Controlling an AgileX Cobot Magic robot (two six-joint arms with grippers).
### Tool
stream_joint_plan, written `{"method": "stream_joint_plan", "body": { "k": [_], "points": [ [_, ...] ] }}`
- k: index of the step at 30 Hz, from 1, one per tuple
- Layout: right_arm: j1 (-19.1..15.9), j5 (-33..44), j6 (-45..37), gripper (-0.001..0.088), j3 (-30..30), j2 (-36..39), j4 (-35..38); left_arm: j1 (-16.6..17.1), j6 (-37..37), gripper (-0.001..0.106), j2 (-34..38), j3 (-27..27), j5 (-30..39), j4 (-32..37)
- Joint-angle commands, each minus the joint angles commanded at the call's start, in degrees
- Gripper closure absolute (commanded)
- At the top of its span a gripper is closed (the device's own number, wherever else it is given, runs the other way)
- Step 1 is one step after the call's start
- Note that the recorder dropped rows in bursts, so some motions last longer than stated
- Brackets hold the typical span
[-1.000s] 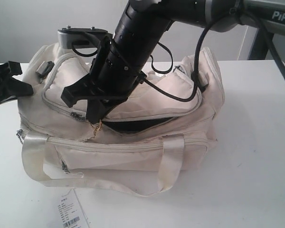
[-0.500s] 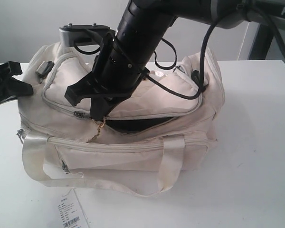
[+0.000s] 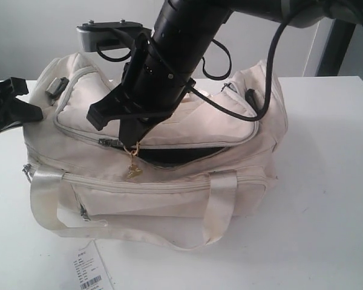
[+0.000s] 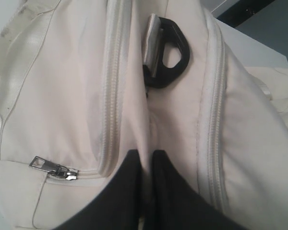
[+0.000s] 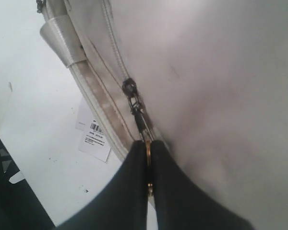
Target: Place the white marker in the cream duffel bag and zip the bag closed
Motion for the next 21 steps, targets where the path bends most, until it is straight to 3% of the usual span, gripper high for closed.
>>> {"method": "stream_joint_plan", "body": {
  "k": [21],
  "points": [
    [0.0,0.0,-0.1,0.0868,3.1,-0.9,-1.3,0.0,0.0,0.105,0.0,0.0,-0.5,0.0]
  ]
}}
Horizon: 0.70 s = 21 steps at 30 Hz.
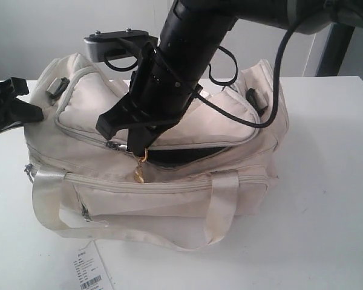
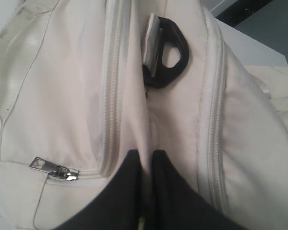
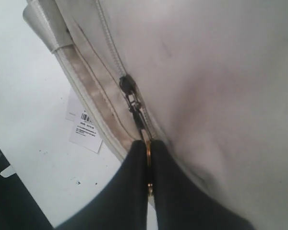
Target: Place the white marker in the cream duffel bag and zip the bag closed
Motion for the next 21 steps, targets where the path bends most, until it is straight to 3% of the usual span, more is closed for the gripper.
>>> {"method": "stream_joint_plan", "body": {
  "k": [21],
  "points": [
    [0.0,0.0,0.0,0.0868,0.0,-1.2,-2.2,0.0,0.0,0.105,0.0,0.0,0.0,0.0]
  ]
}}
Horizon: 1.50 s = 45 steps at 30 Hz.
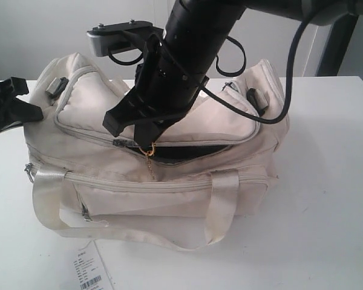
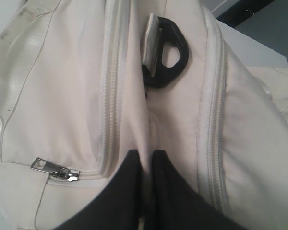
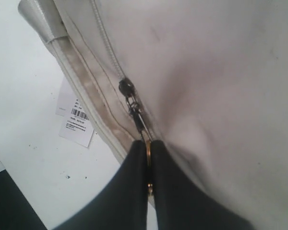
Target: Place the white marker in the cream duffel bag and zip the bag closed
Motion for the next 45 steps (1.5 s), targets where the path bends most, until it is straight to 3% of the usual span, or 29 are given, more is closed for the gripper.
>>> {"method": "stream_joint_plan", "body": {
  "k": [12,45],
  "points": [
    [0.0,0.0,0.3,0.0868,2.5,-0.1,0.0,0.0,0.0,0.105,0.0,0.0,0.0,0.0],
    [0.0,0.0,0.4,0.0868,2.7,-2.5,-5.2,0.0,0.0,0.105,0.0,0.0,-0.1,0.0]
  ]
}}
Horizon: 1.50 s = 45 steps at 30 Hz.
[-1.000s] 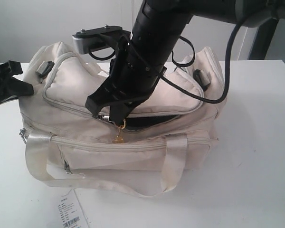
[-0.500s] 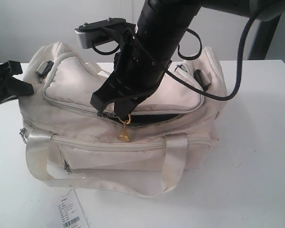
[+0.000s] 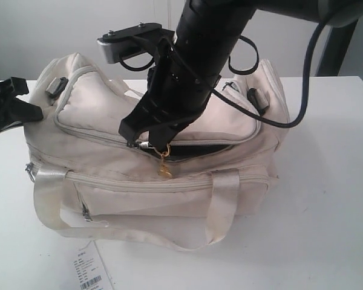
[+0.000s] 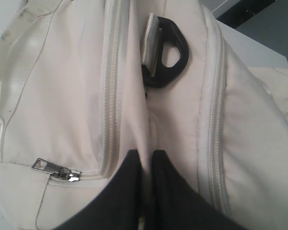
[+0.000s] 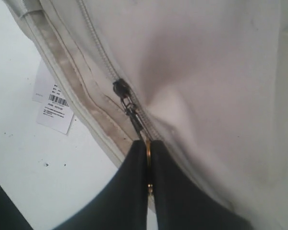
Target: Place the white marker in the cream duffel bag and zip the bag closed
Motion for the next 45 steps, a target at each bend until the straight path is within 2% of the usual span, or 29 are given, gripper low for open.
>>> {"method": "stream_joint_plan", "body": {
  "k": [23,45],
  "points": [
    [0.0,0.0,1.3,0.0868,0.0,-1.5,-4.9,0.0,0.0,0.105,0.0,0.0,0.1,0.4],
    [0.0,0.0,1.3,0.0868,0.0,-1.6,-6.3,0.0,0.0,0.105,0.0,0.0,0.0,0.6]
  ]
}}
